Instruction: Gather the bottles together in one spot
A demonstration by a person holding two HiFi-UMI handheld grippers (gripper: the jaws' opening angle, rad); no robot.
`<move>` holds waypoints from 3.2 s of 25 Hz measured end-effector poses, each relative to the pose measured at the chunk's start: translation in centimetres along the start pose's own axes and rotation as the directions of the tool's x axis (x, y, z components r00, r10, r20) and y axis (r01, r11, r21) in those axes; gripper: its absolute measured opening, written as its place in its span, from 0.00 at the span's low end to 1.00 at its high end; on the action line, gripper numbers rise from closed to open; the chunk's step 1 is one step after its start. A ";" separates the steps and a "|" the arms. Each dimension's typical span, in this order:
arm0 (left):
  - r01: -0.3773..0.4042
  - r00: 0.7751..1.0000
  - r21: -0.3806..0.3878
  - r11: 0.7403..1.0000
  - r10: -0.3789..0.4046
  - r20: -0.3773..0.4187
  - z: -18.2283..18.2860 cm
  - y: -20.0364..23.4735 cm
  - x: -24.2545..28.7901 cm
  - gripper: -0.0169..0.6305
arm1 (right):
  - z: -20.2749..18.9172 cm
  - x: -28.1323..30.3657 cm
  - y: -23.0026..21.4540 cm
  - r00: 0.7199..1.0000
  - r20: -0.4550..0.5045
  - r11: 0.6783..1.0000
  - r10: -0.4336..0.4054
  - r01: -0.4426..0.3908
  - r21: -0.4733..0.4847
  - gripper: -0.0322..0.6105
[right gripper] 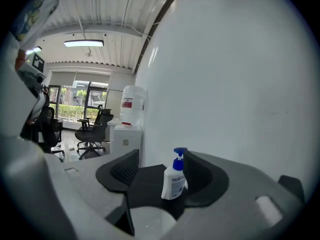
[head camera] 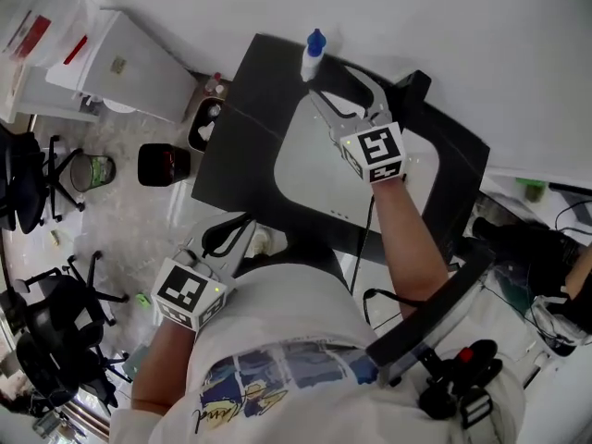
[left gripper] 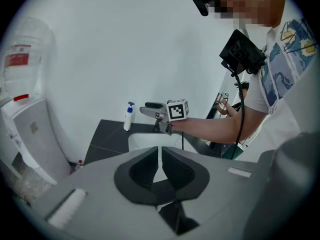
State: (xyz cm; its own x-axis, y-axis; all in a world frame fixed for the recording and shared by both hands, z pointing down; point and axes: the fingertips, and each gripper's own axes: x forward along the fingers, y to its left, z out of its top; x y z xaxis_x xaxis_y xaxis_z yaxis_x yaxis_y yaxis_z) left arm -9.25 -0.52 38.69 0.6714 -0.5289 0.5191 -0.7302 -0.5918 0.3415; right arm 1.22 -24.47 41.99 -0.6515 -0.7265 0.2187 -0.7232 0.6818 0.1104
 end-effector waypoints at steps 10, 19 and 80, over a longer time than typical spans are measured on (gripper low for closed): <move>0.198 0.980 0.065 0.978 -0.195 -0.049 -2.1 -4.0 2.0 0.07 | -9.2 -13.0 5.1 0.971 -0.228 0.998 -0.067 0.070 0.004 0.46; 0.295 0.953 0.100 0.950 -0.284 -0.103 -2.7 -6.5 3.9 0.07 | -22.2 -23.0 1.1 0.793 -0.585 0.985 -0.170 0.135 -0.103 0.43; 0.189 0.981 -0.033 0.981 -0.190 -0.036 -1.8 -4.1 4.4 0.07 | -26.6 -17.7 0.4 0.465 -0.885 0.931 0.001 -0.323 -0.169 0.05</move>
State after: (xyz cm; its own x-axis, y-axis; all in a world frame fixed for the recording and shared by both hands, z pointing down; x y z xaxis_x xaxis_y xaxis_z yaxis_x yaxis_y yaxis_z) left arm -3.49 0.69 41.03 0.7929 -0.3846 0.4727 -0.5941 -0.6604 0.4592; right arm 18.55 -9.07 63.92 -0.1008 -0.2611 0.9600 -0.4246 0.8840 0.1958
